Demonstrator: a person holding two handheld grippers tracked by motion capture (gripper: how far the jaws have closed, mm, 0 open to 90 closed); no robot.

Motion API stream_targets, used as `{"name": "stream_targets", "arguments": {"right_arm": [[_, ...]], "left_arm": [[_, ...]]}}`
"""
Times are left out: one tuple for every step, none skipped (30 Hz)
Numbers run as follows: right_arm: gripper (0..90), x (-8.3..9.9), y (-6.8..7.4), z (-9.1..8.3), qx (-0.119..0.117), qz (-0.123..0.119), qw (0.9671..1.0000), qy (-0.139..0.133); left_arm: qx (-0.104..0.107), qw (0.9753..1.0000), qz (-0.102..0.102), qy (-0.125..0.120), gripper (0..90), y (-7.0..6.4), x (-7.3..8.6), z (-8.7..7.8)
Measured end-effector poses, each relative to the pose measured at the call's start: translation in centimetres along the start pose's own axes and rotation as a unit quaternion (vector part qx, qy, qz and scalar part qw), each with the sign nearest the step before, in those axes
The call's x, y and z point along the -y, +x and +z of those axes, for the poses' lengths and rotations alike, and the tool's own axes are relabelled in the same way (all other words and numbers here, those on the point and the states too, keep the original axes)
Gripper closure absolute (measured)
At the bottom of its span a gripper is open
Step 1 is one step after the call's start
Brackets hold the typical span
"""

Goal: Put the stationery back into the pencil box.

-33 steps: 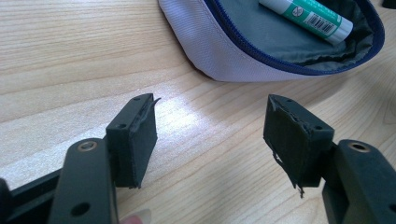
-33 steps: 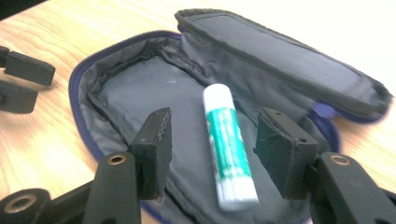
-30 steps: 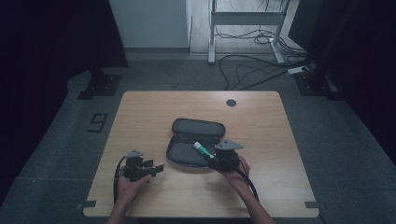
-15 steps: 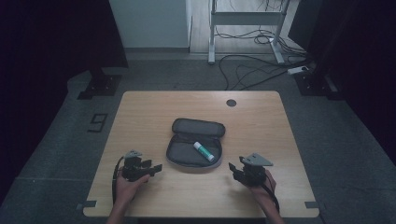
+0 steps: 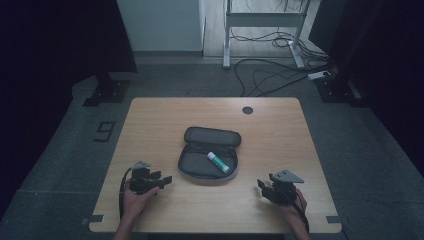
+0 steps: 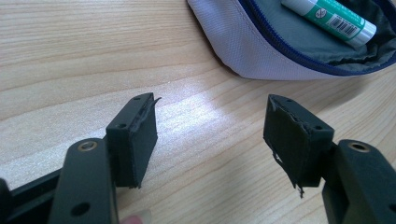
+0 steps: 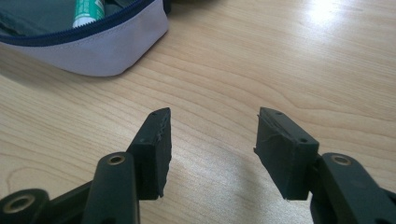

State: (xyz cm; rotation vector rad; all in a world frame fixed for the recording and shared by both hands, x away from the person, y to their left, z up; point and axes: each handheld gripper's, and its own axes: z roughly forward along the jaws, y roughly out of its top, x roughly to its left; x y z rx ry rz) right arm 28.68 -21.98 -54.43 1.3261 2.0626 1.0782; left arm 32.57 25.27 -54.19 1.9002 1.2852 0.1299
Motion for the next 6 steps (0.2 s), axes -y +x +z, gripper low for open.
{"name": "stream_targets", "arguments": {"right_arm": [[43.7,0.04,0.03,0.06,0.000,0.000,1.0000,0.000],[42.8,0.08,0.06,0.14,0.000,-0.001,1.0000,0.002],[41.9,0.11,0.07,0.25,-0.001,-0.002,1.0000,0.005],[40.9,0.13,0.03,0.36,-0.001,-0.005,1.0000,0.007],[40.0,0.14,0.02,0.50,-0.001,-0.005,0.9999,0.011],[39.1,0.15,-0.01,0.68,-0.001,-0.004,0.9999,0.016]], "left_arm": [[0.000,1.0000,0.000,0.000,35.0,0.01,0.00,0.01],[0.000,1.0000,0.001,-0.002,35.0,0.03,0.02,0.03],[0.000,1.0000,0.002,-0.002,34.9,0.05,0.04,0.03],[-0.001,1.0000,0.003,-0.004,34.7,0.04,0.06,0.05],[-0.003,1.0000,0.005,-0.007,34.5,0.04,0.09,0.09],[-0.004,0.9999,0.006,-0.007,34.2,0.05,0.08,0.11]]}}
